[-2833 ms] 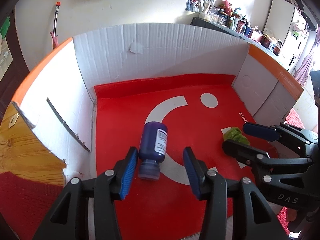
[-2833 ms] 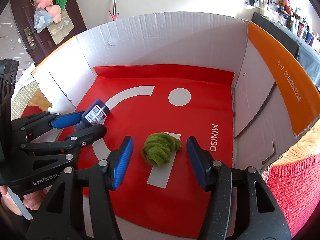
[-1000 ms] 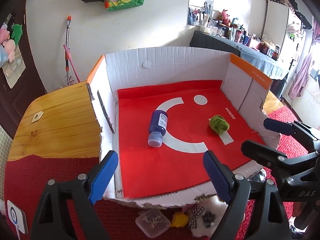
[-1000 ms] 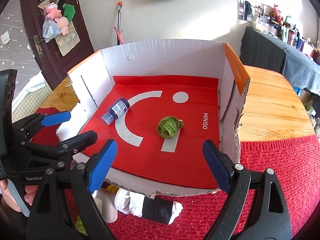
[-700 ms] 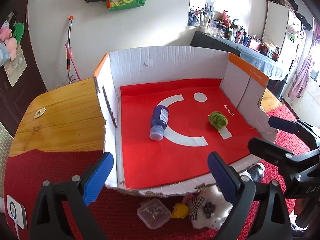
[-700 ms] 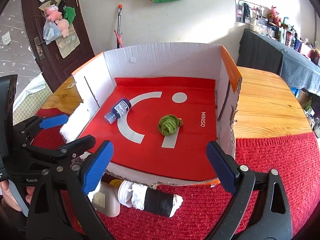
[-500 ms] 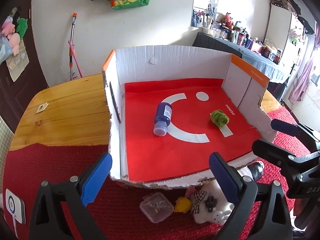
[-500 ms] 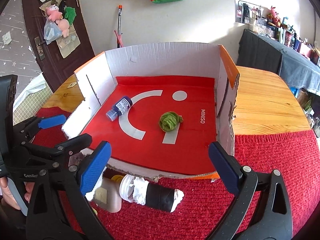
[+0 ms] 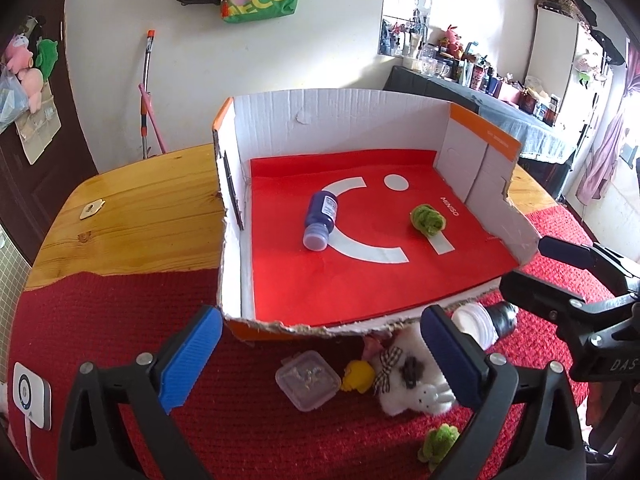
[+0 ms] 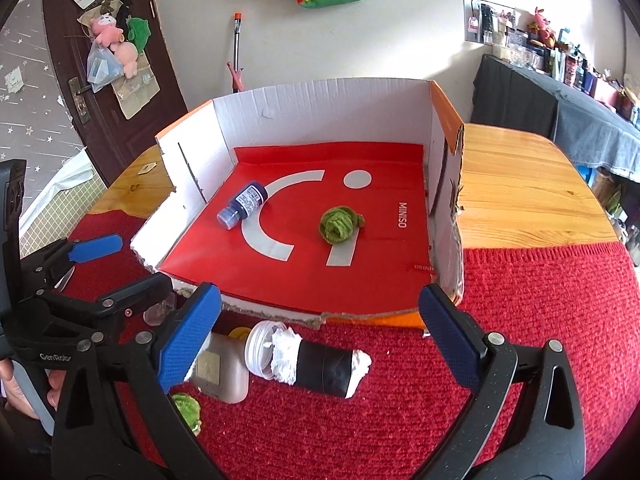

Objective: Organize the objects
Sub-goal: 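Withdraw both tools from the box back toward the remaining items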

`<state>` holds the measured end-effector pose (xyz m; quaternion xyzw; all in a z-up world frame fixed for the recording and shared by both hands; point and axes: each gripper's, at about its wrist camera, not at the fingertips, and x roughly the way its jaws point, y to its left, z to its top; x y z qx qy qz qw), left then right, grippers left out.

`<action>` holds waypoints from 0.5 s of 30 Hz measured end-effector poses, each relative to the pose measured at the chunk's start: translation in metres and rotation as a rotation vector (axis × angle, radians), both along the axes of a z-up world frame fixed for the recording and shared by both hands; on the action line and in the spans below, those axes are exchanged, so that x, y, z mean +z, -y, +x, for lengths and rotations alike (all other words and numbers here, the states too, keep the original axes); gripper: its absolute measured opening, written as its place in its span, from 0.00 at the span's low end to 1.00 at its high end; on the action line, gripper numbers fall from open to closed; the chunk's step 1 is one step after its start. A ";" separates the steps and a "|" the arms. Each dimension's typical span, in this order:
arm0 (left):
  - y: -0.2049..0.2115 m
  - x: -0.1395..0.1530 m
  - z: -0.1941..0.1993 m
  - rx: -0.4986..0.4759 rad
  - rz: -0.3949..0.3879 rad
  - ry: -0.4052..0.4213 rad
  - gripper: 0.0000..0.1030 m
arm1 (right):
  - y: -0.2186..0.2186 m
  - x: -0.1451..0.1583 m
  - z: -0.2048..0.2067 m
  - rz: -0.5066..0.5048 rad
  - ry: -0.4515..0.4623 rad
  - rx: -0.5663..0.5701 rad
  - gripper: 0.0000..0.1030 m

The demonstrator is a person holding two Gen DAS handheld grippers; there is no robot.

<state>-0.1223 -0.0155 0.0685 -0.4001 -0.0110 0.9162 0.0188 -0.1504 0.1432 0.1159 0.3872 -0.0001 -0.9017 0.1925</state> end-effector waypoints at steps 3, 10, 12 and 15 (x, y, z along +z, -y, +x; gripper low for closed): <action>-0.003 -0.001 0.005 -0.004 -0.004 -0.001 0.98 | 0.000 -0.001 0.004 0.002 0.002 0.005 0.98; -0.007 -0.002 0.017 -0.011 -0.010 -0.004 0.98 | 0.000 -0.005 0.014 0.002 0.007 0.009 0.98; -0.008 -0.004 0.019 -0.010 -0.008 -0.001 0.98 | -0.001 -0.006 0.016 0.002 0.008 0.009 0.98; -0.009 -0.006 0.022 -0.008 -0.007 0.004 0.98 | -0.001 -0.007 0.018 0.001 0.009 0.008 0.98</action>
